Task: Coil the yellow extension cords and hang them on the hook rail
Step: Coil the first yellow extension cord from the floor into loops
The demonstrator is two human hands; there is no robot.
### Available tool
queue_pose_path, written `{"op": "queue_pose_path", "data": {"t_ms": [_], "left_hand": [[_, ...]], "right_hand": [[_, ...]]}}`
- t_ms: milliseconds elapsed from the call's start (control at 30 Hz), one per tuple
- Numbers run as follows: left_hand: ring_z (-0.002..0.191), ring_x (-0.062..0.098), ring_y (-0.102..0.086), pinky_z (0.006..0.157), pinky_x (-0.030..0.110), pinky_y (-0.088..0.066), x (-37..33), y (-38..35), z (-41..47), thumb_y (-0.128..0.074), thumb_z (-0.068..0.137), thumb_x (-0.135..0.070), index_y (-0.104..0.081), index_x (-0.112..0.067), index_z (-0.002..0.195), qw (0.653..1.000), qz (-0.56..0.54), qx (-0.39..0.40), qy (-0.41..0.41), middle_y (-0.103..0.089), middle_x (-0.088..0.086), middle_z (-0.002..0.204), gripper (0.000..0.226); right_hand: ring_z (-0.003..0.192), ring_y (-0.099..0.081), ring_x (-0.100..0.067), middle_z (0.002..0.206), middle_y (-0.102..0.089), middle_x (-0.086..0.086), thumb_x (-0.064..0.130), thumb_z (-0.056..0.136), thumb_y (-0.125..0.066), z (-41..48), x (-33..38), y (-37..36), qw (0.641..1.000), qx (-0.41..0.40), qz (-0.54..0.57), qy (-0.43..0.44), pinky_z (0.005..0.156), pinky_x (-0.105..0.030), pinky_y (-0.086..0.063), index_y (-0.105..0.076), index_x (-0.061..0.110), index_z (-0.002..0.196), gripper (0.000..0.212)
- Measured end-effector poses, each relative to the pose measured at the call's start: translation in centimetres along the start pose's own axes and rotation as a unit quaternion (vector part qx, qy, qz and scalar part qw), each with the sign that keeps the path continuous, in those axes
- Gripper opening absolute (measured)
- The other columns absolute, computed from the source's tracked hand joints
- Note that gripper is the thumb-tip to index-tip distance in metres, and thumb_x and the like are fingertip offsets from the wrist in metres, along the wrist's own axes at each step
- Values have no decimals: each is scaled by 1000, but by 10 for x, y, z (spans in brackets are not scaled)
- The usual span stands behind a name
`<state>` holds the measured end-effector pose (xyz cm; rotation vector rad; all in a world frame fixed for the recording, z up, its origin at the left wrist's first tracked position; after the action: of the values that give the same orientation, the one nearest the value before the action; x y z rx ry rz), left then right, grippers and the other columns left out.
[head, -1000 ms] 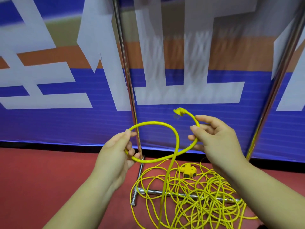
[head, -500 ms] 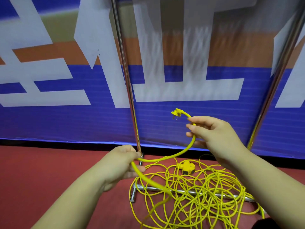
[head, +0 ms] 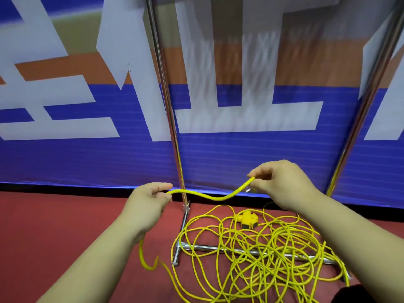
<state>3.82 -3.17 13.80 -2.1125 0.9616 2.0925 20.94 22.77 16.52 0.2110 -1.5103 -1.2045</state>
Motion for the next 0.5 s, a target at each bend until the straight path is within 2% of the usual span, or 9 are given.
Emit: {"op": "queue_pose_path", "data": {"t_ms": [67,133,200,267,333,433,500], "left_hand": [[57,15,-35,59,31,-34,0,0,2,-66,96,-13,-73,-18,110,999,-43,-3,1,-45,-3,60,16],[58,13,-34,57,29,-33,0,-1,2,-67,96,-19,-74,-15,107,996,-94,-2,11,-40,-3,63,14],[55,12,-33,55,28,-33,-1,-3,3,-66,97,-21,-73,-12,101,990,-139,0,23,-38,-3,62,11],[52,11,-28,53,27,-29,-4,-5,3,-63,98,-22,-67,-14,86,985,-172,12,33,-31,-4,61,16],[49,10,-25,49,24,-26,-7,-7,5,-59,101,-24,-61,-16,80,981,-189,25,36,-27,-4,59,23],[49,9,-28,51,24,-29,-4,-16,11,-52,104,-24,-59,-14,85,980,-191,38,33,-30,-4,58,23],[55,11,-39,59,26,-40,0,-26,16,-49,105,-24,-59,-15,86,981,-188,40,22,-41,-3,62,23]], "right_hand": [[71,-62,-1,70,-68,14,35,79,-81,1,-3,0,1000,18,-2,-11,60,-20,-44,-78,32,79,4],[61,-59,0,64,-68,12,36,78,-82,1,-6,0,998,35,30,-33,58,-21,-45,-79,29,78,8],[55,-60,-1,62,-71,7,35,78,-83,1,-8,-1,993,59,84,-51,62,-27,-51,-79,24,77,11],[61,-67,-10,67,-74,0,31,80,-82,2,-10,-3,984,79,143,-68,67,-30,-57,-78,18,78,14],[65,-71,-16,69,-74,-6,26,82,-80,4,-12,-6,967,95,212,-99,69,-32,-60,-75,11,81,16],[59,-67,-15,65,-70,-9,21,85,-77,10,-20,-15,930,124,303,-170,67,-32,-60,-67,9,81,16],[57,-63,-15,63,-66,-6,22,88,-74,18,-26,-21,916,123,331,-193,62,-28,-59,-64,12,79,17]]}}
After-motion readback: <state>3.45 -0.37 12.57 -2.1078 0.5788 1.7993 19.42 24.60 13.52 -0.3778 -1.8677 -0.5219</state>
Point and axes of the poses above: each hand's wrist, its own z-axis towards the middle knuckle, its own y-axis out of the back of the hand, x = y × z, the point moved 3 cm from there along z, towards the middle knuckle
